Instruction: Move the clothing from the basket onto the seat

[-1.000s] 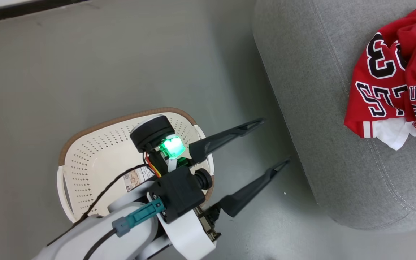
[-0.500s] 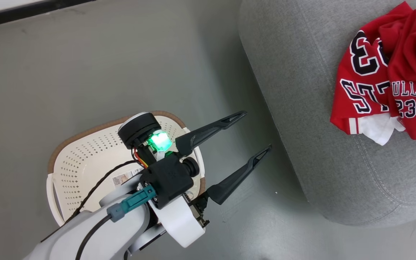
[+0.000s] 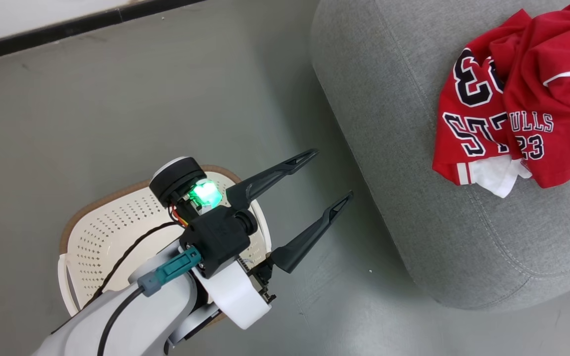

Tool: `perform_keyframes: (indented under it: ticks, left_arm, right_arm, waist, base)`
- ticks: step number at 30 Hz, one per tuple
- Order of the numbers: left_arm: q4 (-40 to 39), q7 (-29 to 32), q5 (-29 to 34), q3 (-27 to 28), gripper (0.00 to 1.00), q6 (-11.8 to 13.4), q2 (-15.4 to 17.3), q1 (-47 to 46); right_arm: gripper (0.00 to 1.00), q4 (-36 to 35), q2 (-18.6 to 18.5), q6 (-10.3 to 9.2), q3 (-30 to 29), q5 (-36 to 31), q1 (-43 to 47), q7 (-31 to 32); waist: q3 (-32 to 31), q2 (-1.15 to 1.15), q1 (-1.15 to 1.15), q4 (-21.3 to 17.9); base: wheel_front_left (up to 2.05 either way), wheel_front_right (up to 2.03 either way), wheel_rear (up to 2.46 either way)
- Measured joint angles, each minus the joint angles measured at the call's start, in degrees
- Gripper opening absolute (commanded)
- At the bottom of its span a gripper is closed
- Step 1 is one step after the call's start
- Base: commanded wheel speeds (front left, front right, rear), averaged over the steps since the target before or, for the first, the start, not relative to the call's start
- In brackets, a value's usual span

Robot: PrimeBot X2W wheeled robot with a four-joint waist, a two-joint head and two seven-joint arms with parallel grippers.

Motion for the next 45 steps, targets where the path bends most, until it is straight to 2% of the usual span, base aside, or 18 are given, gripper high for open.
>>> perform_keyframes:
  ticks: [8, 13, 24, 36, 45]
  left_arm:
    - [1.25, -0.94, -0.98, 1.33, 1.0, 0.85, -0.15, 1.86]
    - [2.48, -1.27, -1.54, 2.65, 1.0, 1.99, -0.64, 3.29]
    - [5.53, -1.7, -3.48, 6.83, 1.0, 5.24, -0.66, 7.58]
    - [7.0, -1.77, -4.97, 13.26, 1.0, 8.86, -1.83, 12.44]
    - [7.83, -1.77, -4.88, 19.4, 1.0, 12.12, -2.85, 16.97]
  right_arm:
    - [1.0, -6.25, -3.68, 0.0, -1.45, -2.45, 0.43, -0.08]
    - [1.0, -9.39, -2.86, 0.0, -0.3, -6.06, 0.43, -0.09]
    - [1.0, -13.02, 1.76, 0.0, 2.34, -11.17, -2.17, -0.1]
    - [1.0, -12.88, 9.33, 0.0, 4.91, -15.99, -2.98, -0.12]
    - [1.0, -11.93, 12.98, 0.0, 4.22, -21.92, -2.46, -0.14]
  waist:
    - [-2.28, 0.0, 0.0, -0.21]
    - [-3.59, 0.0, 0.0, 0.49]
    - [-6.46, 0.0, 0.0, 3.98]
    - [-9.7, 0.0, 0.0, 9.08]
    - [-12.31, 0.0, 0.0, 12.83]
  base:
    - [0.0, 0.0, 0.0]
    - [0.0, 0.0, 0.0]
    - [0.0, 0.0, 0.0]
    - [0.0, 0.0, 0.0]
    - [0.0, 0.0, 0.0]
